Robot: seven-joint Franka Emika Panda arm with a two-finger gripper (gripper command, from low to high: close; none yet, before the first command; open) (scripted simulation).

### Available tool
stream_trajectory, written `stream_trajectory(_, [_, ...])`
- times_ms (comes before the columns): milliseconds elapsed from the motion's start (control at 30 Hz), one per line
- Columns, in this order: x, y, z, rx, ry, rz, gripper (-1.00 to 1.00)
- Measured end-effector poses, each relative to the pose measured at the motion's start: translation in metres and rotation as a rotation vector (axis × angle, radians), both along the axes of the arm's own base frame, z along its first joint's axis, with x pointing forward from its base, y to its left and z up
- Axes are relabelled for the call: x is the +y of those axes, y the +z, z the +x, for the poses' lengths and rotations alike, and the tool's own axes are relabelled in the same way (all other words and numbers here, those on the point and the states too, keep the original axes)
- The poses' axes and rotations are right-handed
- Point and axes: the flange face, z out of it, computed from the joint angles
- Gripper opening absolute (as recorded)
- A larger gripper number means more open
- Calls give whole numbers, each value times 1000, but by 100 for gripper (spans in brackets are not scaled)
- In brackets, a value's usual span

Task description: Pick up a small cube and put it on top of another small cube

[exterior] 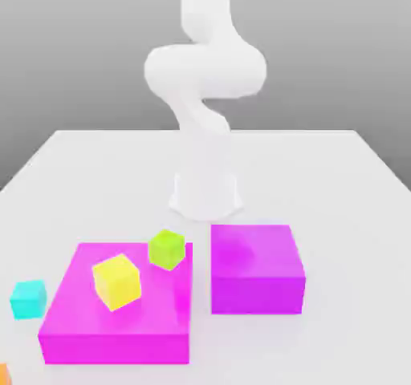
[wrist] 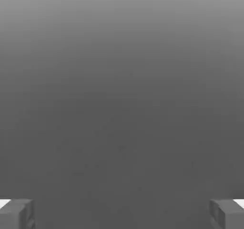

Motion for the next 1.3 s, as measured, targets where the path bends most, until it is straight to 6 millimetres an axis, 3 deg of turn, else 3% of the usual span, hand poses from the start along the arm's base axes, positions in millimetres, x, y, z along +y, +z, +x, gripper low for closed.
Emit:
stream_trajectory(200, [-75,-106,57,159,-295,90,0])
stream_trajectory(400, [-156,-221,70,299,-584,197,0])
stream_trajectory(533, [-206,-299,56,385,-775,281,0])
stream_trajectory(667, [-258,-376,18,463,-993,381,0])
stream_trajectory(867, [-281,-482,-30,568,-1217,515,0])
stream_trajectory(1000, [-283,-533,-35,576,-1237,526,0])
stream_trajectory(1033, [-283,-542,-35,576,-1237,526,-100])
stream_trajectory(1233, [-283,-547,-36,575,-1238,525,-100])
stream_trajectory(1300, [-283,-535,-35,575,-1238,526,-100])
